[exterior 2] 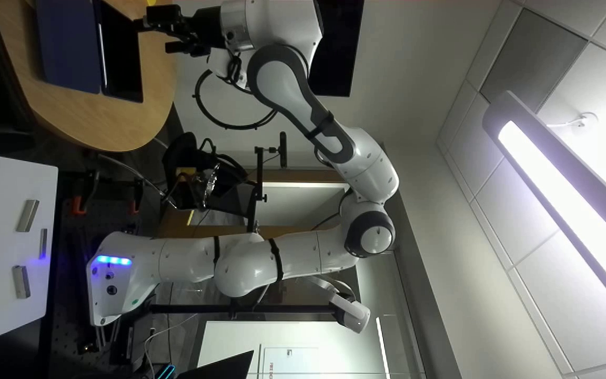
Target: Cover the tablet with its purple cover
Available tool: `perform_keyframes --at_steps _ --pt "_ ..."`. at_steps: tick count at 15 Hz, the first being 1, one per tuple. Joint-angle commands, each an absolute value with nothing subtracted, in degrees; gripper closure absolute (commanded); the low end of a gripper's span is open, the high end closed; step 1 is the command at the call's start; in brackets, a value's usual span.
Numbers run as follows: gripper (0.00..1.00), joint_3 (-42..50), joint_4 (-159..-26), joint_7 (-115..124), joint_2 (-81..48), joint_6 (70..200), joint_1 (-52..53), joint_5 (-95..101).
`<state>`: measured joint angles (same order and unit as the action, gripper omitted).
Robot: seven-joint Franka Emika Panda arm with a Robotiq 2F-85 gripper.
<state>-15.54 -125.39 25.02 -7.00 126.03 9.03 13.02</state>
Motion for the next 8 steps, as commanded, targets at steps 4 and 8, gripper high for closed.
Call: perform_keyframes --at_steps 4,8 --pt "0.00 -11.63 -118.34 24.95 -16.39 125.53 13.91 13.64" --pt "0.00 -10.03 -116.52 24.16 -19.83 126.05 15.82 14.09"
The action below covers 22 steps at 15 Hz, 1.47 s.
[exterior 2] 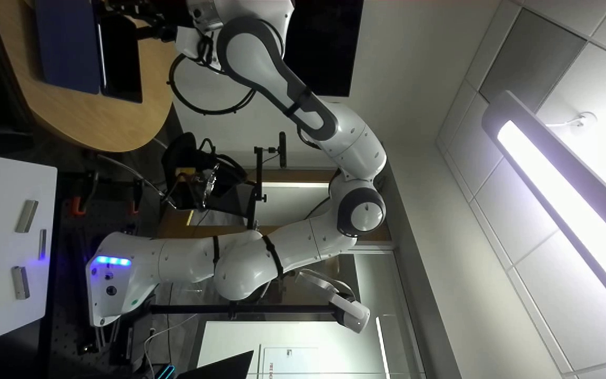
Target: Cover the tablet with its purple cover
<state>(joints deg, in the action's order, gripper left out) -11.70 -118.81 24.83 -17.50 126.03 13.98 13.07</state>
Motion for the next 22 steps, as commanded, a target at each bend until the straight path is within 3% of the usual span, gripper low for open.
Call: perform_keyframes --at_steps 1,22 --pt "0.00 -9.72 -116.25 23.90 -20.53 126.18 16.17 14.28" --pt "0.00 -6.71 -121.58 13.62 -26.32 137.21 17.21 15.38"
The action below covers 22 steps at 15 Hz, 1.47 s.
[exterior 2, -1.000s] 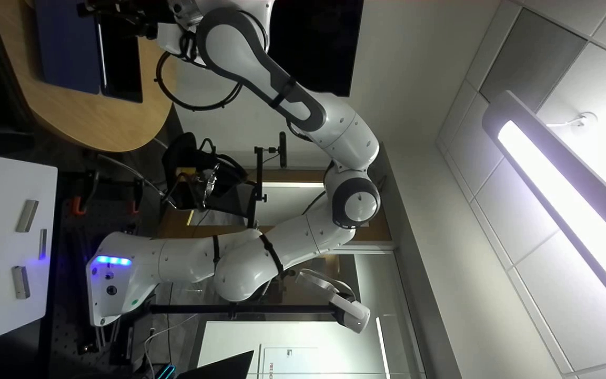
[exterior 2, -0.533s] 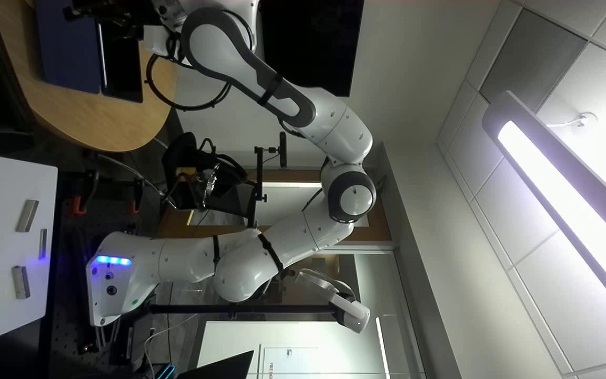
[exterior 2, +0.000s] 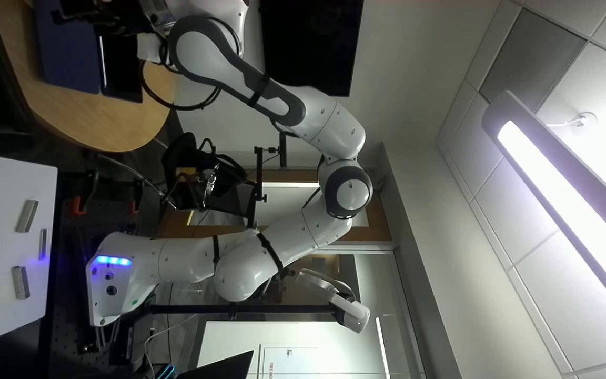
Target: Cover the tablet with its purple cover
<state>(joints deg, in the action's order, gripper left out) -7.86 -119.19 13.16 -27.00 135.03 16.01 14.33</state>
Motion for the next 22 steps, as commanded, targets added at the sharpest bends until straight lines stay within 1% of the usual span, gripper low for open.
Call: perform_keyframes --at_steps 1,9,13,22 --pt "0.00 -6.44 -122.22 14.26 -26.28 137.51 17.76 15.98" --pt "0.00 -3.63 -125.62 24.67 -27.21 139.97 23.28 22.21" --pt "0.00 -2.21 -126.16 28.12 -28.16 141.16 24.31 23.17" --pt "0.00 -0.92 -124.54 22.41 -30.37 140.93 23.10 24.14"
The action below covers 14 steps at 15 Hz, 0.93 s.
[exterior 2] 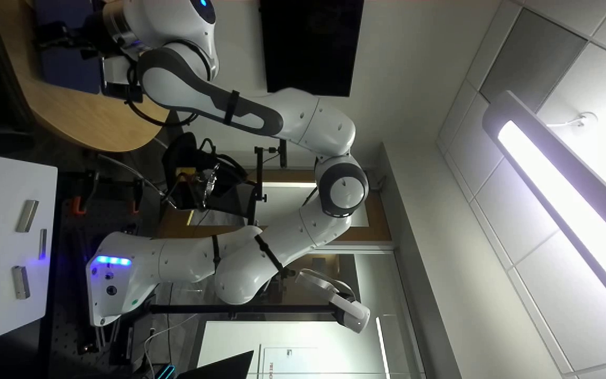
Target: Cover the tablet with its purple cover
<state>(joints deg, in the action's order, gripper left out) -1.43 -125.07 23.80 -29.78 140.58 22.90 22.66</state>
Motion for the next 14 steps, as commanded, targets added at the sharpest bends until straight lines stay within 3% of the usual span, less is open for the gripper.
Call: perform_keyframes --at_steps 1,11,12,14 --pt "0.00 -0.82 -124.47 22.58 -30.63 140.84 23.28 24.46" --pt "0.01 0.13 -124.33 22.79 -33.43 140.09 24.31 27.38" --pt "0.26 0.24 -124.25 22.79 -33.51 140.17 24.28 27.65" --pt "0.29 0.41 -123.97 22.80 -33.59 139.99 24.28 28.05"
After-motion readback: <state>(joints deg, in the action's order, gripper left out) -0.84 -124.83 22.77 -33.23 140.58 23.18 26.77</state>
